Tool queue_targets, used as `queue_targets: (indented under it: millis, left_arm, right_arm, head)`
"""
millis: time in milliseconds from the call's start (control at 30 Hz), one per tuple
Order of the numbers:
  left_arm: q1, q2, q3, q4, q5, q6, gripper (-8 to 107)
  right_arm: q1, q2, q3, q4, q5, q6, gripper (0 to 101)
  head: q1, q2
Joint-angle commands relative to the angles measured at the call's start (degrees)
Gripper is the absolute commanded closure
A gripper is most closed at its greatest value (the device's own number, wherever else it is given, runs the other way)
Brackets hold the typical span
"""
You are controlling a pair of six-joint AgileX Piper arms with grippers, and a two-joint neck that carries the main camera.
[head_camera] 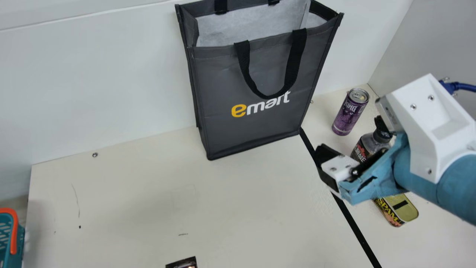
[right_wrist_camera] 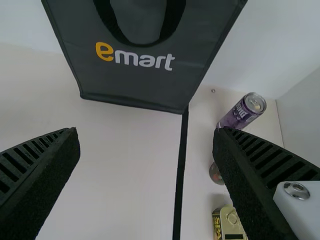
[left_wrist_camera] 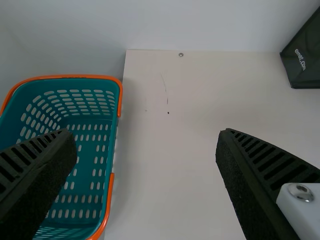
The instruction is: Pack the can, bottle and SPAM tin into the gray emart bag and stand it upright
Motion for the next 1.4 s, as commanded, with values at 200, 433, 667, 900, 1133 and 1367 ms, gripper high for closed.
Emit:
queue_targets:
  millis: [200,433,667,900,1133,1367]
  left_arm:
    - [0.0,0.0,0.0,0.0,0.0,0.0,9]
    - [0.0,0.0,0.0,0.0,0.0,0.0,9]
    - [0.0,0.0,0.0,0.0,0.0,0.0,9]
    - [0.0,0.0,0.0,0.0,0.0,0.0,9]
    - [0.0,0.0,0.0,0.0,0.0,0.0,9]
    - [0.0,0.0,0.0,0.0,0.0,0.0,9]
  right_arm:
    - [0.17,4.74,-5.78,0.64,-0.01,-2.74,6]
    - [-0.48,8.86,-10.41,1.83,-0.01,-6.54,6]
    - [-1.19,12.57,-14.62,3.16,-0.01,-11.02,6]
    - [-1.83,15.94,-18.63,4.51,-0.01,-15.46,6]
    - [-2.73,19.09,-22.54,6.51,-0.01,-20.53,6]
    - [-3.69,21.97,-25.95,8.92,-0.01,-26.09,6]
  head:
    - [-1.3,-0.05]
    - [-1.3,-0.05]
    - [-1.3,-0.05]
    - [-1.3,-0.05]
    - [-1.3,-0.05]
    - [-1.3,-0.05]
